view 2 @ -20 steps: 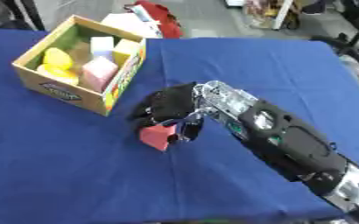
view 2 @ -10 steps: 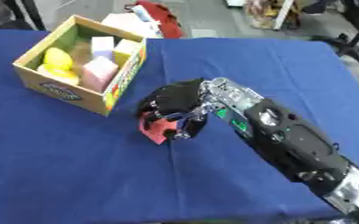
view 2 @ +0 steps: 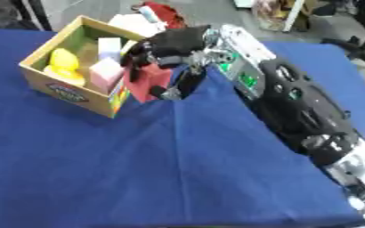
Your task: Pick up objects on the table and place them in the box.
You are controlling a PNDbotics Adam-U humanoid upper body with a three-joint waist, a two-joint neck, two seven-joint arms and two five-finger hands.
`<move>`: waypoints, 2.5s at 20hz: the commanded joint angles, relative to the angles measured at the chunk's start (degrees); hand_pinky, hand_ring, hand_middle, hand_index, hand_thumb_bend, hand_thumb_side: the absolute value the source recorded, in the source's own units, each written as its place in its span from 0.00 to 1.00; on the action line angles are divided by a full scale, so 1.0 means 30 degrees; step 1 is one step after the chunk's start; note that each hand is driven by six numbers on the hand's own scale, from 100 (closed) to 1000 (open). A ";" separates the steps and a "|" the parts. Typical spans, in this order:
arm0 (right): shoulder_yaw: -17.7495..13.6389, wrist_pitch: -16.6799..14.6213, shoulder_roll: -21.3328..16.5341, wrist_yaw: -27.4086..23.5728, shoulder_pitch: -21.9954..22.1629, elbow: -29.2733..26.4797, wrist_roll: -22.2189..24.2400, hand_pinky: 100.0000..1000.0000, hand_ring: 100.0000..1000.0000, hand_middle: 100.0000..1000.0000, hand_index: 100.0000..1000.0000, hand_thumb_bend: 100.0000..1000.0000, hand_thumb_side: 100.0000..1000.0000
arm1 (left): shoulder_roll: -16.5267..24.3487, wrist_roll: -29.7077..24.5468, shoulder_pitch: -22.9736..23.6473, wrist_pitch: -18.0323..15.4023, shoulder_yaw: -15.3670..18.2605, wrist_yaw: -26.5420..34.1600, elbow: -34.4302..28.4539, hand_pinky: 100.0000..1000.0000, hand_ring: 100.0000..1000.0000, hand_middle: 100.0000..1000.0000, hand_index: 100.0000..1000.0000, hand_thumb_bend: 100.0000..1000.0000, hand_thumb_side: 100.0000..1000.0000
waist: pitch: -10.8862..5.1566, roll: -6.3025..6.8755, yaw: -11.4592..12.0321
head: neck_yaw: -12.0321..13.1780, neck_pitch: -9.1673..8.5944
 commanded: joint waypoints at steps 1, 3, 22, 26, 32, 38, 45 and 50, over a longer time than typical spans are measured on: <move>-0.1480 -0.1700 0.1531 0.1526 -0.1268 0.1974 0.1561 0.85 0.94 0.89 0.62 0.00 0.00 | 0.0191 -0.0158 -0.0416 -0.0060 -0.0063 0.0088 -0.0291 0.65 0.53 0.53 0.74 0.00 0.69 | -0.0285 0.0008 0.0327 | -0.0258 -0.0404; -0.2299 -0.1497 0.2741 0.3524 -0.1809 0.3830 0.0609 0.85 0.94 0.90 0.64 0.00 0.00 | 0.0168 -0.0265 -0.0575 -0.0065 -0.0168 0.0124 -0.0298 0.65 0.53 0.53 0.74 0.00 0.69 | -0.0189 -0.0003 0.0738 | -0.0456 -0.0542; -0.5900 0.0666 0.5777 1.9173 -0.2887 0.9757 -1.0175 0.86 0.98 0.99 1.00 0.14 0.23 | 0.0082 -0.0545 -0.0840 -0.0057 -0.0392 0.0228 -0.0279 0.65 0.52 0.53 0.74 0.00 0.69 | -0.0103 0.0053 0.1677 | -0.1026 -0.0772; -0.5774 0.0536 0.4512 1.7783 -0.2820 0.8098 -1.0803 0.84 0.95 0.98 1.00 0.04 0.03 | 0.0074 -0.0392 -0.0525 -0.0037 -0.0239 0.0194 -0.0233 0.65 0.52 0.53 0.74 0.00 0.69 | -0.0363 0.0124 0.1083 | -0.0603 -0.0589; -0.5780 0.2759 0.1711 1.1160 -0.1478 0.3855 -1.2215 0.80 0.83 0.90 0.98 0.00 0.00 | 0.0044 -0.0152 -0.0133 -0.0029 -0.0012 0.0129 -0.0198 0.65 0.52 0.53 0.74 0.00 0.69 | -0.0586 0.0192 -0.0166 | 0.0215 -0.0311; -0.6299 0.5202 -0.0569 -0.0755 0.3033 -0.0897 -1.1997 0.77 0.69 0.77 0.93 0.00 0.30 | 0.0074 0.0103 0.0010 -0.0024 0.0225 0.0038 -0.0210 0.65 0.53 0.53 0.74 0.00 0.69 | -0.0520 0.0146 -0.1185 | 0.1036 -0.0201; -0.8097 0.6465 0.0561 -1.0274 0.8839 -0.5467 -1.2718 0.75 0.64 0.73 0.90 0.00 0.41 | 0.0074 0.0357 0.0006 -0.0010 0.0434 -0.0023 -0.0243 0.65 0.53 0.53 0.74 0.00 0.69 | -0.0314 0.0242 -0.1635 | 0.1871 -0.0142; -0.8623 0.6449 0.2573 -1.1672 1.1513 -0.6645 -1.1585 0.76 0.64 0.74 0.91 0.00 0.47 | 0.0035 0.0406 0.0005 -0.0003 0.0468 -0.0022 -0.0228 0.65 0.53 0.53 0.74 0.00 0.69 | -0.0236 0.0391 -0.1731 | 0.2833 0.0195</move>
